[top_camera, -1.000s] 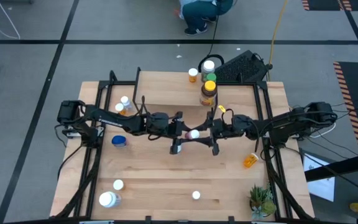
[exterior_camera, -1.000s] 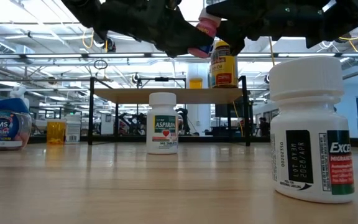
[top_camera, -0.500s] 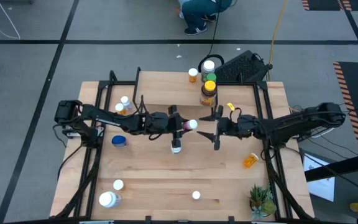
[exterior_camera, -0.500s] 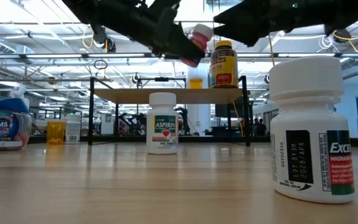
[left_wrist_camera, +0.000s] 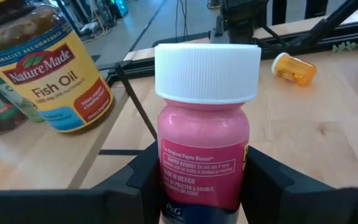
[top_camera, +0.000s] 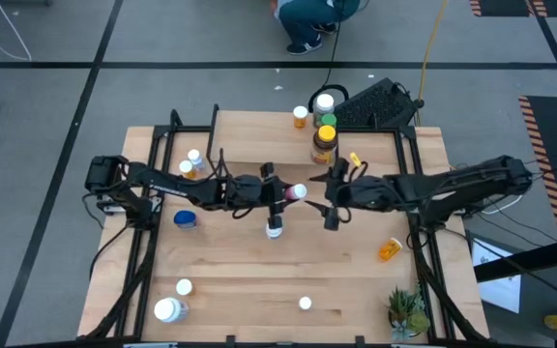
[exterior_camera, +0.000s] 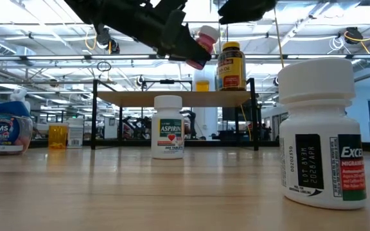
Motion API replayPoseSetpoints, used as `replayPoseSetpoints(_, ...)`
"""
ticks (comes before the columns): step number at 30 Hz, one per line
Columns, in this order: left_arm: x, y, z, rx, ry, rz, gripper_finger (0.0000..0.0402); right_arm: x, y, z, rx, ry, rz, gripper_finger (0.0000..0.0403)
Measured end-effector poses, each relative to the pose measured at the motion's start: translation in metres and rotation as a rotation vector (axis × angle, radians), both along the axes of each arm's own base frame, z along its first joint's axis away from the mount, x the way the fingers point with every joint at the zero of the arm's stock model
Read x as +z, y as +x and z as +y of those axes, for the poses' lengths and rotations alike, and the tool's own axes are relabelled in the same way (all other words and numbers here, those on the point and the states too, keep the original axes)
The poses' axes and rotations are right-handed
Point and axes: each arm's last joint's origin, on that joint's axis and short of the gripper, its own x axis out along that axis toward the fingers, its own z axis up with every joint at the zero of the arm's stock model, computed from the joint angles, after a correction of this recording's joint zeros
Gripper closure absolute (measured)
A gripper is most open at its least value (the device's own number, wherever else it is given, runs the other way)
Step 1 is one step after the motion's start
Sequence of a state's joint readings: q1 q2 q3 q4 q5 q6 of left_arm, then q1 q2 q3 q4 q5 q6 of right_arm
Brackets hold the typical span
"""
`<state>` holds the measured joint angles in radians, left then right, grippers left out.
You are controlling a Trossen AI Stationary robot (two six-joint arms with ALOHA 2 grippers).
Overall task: Pick and place medicine bottles onto shelf by color
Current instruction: Put the pink pill bottle on the shelf
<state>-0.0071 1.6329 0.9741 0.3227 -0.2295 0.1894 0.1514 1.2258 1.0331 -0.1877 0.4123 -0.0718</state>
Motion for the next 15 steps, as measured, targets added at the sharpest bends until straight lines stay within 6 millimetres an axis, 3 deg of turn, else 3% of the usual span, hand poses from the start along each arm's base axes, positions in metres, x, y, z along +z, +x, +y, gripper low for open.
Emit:
replayPoseSetpoints(10,-0.001,0.000,-0.007,-0.044,0.015,0.012,0.0242,-0.013,0.024,-0.003,0.022,-0.037,0.096,0.0131)
replayPoseSetpoints(15,-0.001,0.000,-0.007,-0.051,0.025,0.015,0.0243,-0.013,0.026,-0.010,0.094,0.070,0.083,0.0169)
